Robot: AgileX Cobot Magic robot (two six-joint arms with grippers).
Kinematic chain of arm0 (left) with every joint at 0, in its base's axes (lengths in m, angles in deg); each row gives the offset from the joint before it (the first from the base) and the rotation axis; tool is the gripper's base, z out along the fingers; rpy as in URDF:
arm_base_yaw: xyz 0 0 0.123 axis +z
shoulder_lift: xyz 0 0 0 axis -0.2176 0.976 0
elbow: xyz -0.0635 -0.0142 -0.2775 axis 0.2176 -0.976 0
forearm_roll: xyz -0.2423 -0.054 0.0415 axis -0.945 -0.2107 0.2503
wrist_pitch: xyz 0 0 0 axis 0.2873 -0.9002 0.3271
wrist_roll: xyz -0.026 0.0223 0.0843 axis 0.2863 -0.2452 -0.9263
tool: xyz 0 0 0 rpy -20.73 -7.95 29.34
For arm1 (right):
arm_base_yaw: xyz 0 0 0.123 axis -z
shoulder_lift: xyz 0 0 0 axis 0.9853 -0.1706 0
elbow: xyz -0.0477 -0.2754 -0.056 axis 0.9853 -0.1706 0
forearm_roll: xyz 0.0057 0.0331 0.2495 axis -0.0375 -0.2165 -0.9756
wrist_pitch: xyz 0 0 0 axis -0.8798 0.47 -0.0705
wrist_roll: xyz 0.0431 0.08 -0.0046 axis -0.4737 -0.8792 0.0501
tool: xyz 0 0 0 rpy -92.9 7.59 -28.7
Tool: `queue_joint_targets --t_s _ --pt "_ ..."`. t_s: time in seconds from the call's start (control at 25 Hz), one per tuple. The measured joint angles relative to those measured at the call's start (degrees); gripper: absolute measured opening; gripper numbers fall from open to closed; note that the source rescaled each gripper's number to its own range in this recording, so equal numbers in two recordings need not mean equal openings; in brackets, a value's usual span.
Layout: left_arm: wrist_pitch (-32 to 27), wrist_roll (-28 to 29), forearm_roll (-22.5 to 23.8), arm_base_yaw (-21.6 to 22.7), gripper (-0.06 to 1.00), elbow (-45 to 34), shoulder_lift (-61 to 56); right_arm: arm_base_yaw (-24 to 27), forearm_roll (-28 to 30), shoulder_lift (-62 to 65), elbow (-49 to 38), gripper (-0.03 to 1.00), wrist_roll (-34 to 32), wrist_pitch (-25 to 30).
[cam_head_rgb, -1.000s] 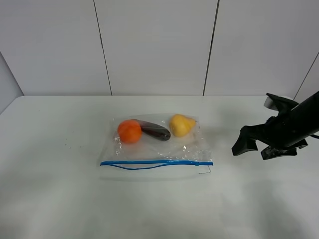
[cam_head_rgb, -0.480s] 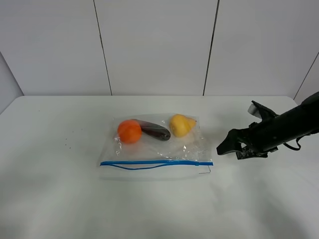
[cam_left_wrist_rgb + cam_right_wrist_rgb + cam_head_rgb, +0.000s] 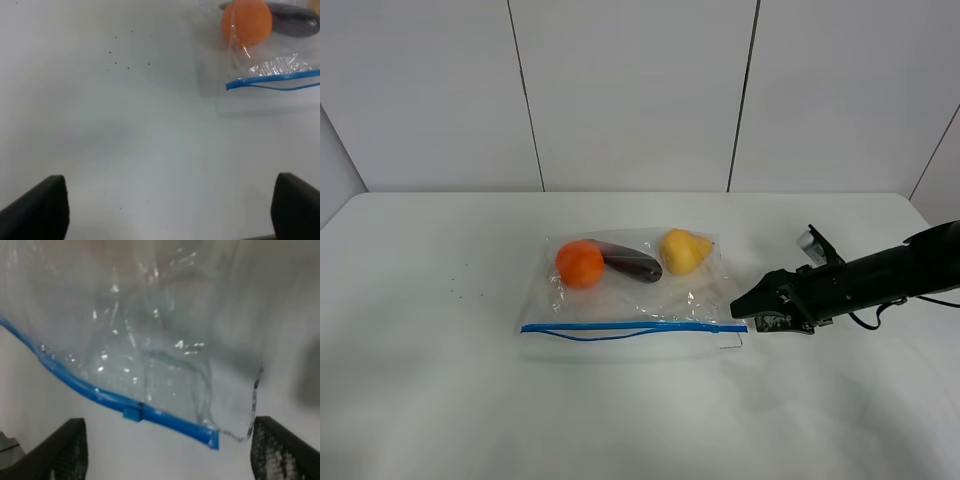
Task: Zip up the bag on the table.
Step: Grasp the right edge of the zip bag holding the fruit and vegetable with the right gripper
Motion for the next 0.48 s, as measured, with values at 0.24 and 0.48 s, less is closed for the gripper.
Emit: queue_joint_targets --t_s 0.24,0.48 --pt "0.0 0.0 0.0 0.0 1.00 0.0 0.0 0.1 -1.6 -2.9 1.9 0.79 2.2 0.8" --pt "0.0 0.0 0.0 0.0 1.00 0.0 0.0 0.1 -1.9 -6.0 6.7 0.71 1.6 5.9"
